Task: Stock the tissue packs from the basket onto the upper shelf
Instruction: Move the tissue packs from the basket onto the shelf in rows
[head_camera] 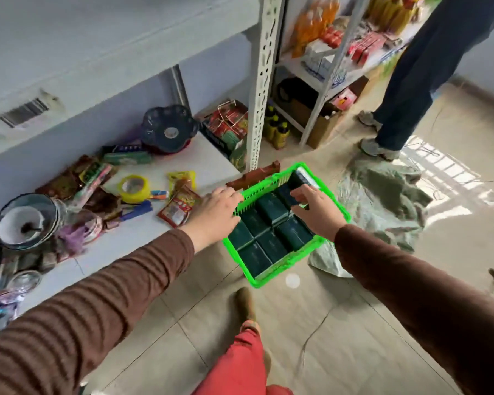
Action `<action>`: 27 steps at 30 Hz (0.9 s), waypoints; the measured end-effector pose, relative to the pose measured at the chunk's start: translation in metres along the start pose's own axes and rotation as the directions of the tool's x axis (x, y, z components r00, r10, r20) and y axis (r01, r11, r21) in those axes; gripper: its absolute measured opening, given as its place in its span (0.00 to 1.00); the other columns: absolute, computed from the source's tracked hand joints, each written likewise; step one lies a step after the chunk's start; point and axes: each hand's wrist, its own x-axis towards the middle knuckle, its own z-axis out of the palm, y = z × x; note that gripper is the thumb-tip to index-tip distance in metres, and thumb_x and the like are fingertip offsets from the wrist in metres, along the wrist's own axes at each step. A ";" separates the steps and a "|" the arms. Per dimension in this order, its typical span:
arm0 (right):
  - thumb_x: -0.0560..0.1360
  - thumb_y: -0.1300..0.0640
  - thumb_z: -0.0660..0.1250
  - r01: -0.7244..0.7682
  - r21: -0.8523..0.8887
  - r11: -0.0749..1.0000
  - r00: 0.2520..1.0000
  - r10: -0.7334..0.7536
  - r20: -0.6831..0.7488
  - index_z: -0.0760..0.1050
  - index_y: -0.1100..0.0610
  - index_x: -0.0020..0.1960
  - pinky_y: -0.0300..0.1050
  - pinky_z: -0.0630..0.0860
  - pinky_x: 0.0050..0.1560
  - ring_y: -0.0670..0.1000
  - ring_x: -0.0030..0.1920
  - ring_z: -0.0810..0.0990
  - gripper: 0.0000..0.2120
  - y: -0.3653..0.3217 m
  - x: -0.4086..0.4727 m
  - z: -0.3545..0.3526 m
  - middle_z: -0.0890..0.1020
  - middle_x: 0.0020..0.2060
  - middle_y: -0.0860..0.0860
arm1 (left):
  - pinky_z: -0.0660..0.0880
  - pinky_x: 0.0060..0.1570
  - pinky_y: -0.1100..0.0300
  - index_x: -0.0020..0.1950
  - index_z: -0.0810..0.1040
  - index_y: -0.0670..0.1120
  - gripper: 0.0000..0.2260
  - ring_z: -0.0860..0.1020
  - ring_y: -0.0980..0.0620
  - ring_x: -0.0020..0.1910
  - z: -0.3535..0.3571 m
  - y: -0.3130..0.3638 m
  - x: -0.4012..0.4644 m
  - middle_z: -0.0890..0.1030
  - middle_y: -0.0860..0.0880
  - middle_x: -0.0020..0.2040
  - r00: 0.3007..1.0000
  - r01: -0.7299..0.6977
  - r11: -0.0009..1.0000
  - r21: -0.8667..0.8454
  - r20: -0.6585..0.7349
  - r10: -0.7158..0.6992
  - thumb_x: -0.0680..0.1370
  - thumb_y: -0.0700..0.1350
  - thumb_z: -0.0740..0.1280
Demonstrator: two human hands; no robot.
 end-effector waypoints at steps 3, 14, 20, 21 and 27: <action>0.72 0.59 0.70 -0.159 0.003 0.987 0.986 0.159 0.053 0.73 0.60 0.61 0.47 0.71 0.54 0.59 0.55 0.78 0.19 0.055 0.025 0.034 0.79 0.53 0.58 | 0.68 0.66 0.49 0.67 0.71 0.48 0.20 0.69 0.44 0.66 0.052 -0.002 0.053 0.73 0.47 0.65 0.993 0.019 1.000 -0.025 0.116 -0.016 0.77 0.50 0.67; 0.74 0.52 0.65 -0.323 -0.390 0.863 0.891 0.415 0.182 0.69 0.54 0.62 0.50 0.69 0.58 0.57 0.60 0.77 0.18 0.195 0.100 0.176 0.77 0.58 0.54 | 0.70 0.64 0.47 0.68 0.67 0.44 0.21 0.71 0.41 0.66 0.235 -0.017 0.217 0.72 0.43 0.66 0.911 0.216 0.976 -0.024 0.364 -0.193 0.76 0.43 0.68; 0.75 0.49 0.65 -0.300 -0.513 0.804 0.875 0.446 0.187 0.71 0.53 0.57 0.49 0.68 0.55 0.53 0.54 0.81 0.13 0.232 0.125 0.241 0.81 0.52 0.52 | 0.75 0.58 0.46 0.68 0.67 0.46 0.23 0.71 0.43 0.65 0.313 -0.027 0.275 0.71 0.45 0.64 0.954 0.122 0.990 0.074 0.267 -0.138 0.75 0.31 0.63; 0.74 0.48 0.66 -0.292 -0.523 0.801 0.877 0.443 0.188 0.71 0.53 0.57 0.49 0.68 0.54 0.53 0.52 0.81 0.15 0.236 0.127 0.249 0.81 0.51 0.52 | 0.75 0.59 0.46 0.70 0.65 0.45 0.25 0.71 0.43 0.66 0.323 -0.029 0.281 0.70 0.45 0.66 0.958 0.102 0.991 0.089 0.261 -0.122 0.75 0.31 0.64; 0.65 0.36 0.72 -0.207 -0.536 0.818 0.848 0.423 0.318 0.59 0.61 0.73 0.51 0.66 0.59 0.56 0.61 0.74 0.47 0.246 0.128 0.269 0.78 0.60 0.56 | 0.65 0.69 0.44 0.80 0.45 0.49 0.45 0.65 0.38 0.72 0.358 -0.026 0.275 0.55 0.43 0.78 0.940 0.069 0.993 0.100 0.327 -0.098 0.72 0.31 0.68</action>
